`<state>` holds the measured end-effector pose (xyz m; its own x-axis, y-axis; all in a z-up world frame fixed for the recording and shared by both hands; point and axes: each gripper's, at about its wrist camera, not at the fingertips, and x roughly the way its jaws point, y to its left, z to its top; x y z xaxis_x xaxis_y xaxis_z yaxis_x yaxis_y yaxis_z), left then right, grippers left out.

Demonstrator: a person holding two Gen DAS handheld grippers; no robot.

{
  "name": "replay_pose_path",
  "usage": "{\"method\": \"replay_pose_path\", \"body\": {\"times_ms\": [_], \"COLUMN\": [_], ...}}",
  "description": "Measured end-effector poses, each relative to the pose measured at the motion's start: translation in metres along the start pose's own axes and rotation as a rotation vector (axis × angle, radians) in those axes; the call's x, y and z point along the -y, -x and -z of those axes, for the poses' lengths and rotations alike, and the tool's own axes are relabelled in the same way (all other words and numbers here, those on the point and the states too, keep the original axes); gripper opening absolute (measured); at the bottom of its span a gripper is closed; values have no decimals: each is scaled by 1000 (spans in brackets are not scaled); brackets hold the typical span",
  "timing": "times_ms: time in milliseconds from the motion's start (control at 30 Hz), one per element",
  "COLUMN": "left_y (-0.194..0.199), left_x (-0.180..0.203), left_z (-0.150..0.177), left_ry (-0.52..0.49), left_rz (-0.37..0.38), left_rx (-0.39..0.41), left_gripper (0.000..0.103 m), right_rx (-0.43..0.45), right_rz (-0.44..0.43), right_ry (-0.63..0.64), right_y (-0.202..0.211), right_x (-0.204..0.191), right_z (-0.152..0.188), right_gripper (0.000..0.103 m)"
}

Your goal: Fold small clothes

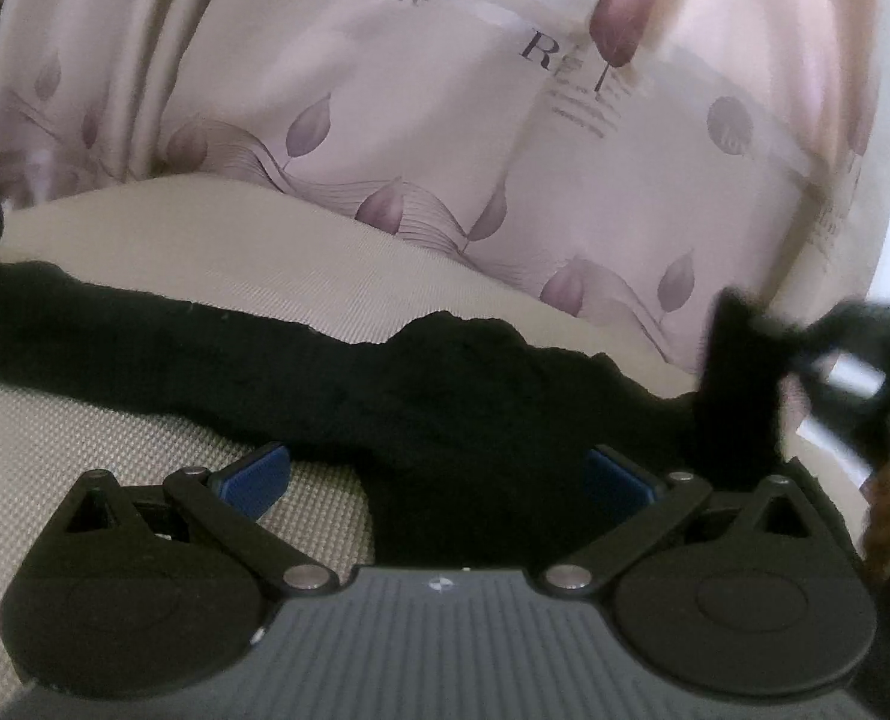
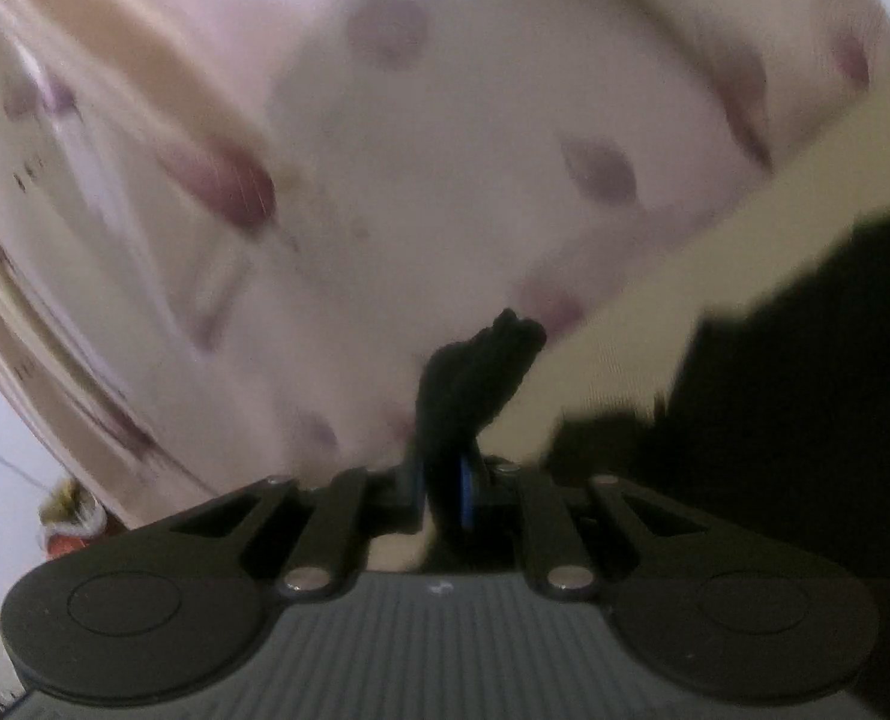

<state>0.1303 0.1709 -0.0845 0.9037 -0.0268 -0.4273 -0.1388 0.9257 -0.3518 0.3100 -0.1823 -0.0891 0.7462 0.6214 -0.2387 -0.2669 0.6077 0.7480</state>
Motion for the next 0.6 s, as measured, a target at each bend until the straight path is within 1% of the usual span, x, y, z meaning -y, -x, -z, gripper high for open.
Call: {"method": "replay_pose_path", "body": {"times_ms": [133, 233, 267, 333, 367, 400, 433, 500, 533, 600], "left_y": [2, 3, 2, 2, 2, 2, 2, 1, 1, 2], "left_x": [3, 4, 4, 3, 2, 2, 2, 1, 1, 2], "left_z": [1, 2, 2, 2, 2, 2, 2, 1, 1, 0], "left_ry": [-21, -20, -17, -13, -12, -11, -11, -14, -16, -24], "left_rz": [5, 3, 1, 2, 1, 0, 0, -2, -5, -12], "left_rx": [13, 20, 20, 17, 15, 13, 12, 8, 6, 5], "left_gripper": [103, 103, 103, 103, 103, 103, 103, 103, 103, 103], "right_rx": [-92, -151, -179, -259, -291, -320, -327, -288, -261, -188], "right_rz": [42, 61, 58, 45, 41, 49, 54, 59, 49, -8], "right_ry": [93, 200, 228, 258, 271, 293, 326, 401, 413, 351], "right_y": [-22, -34, -42, -52, -55, -56, -54, -40, -29, 3], "right_x": [-7, -15, -18, -23, -22, -25, -28, -34, -34, -23], "right_z": [35, 53, 56, 69, 73, 76, 80, 81, 78, 64], "right_gripper": [11, 14, 17, 41, 78, 103, 102, 102, 102, 102]}}
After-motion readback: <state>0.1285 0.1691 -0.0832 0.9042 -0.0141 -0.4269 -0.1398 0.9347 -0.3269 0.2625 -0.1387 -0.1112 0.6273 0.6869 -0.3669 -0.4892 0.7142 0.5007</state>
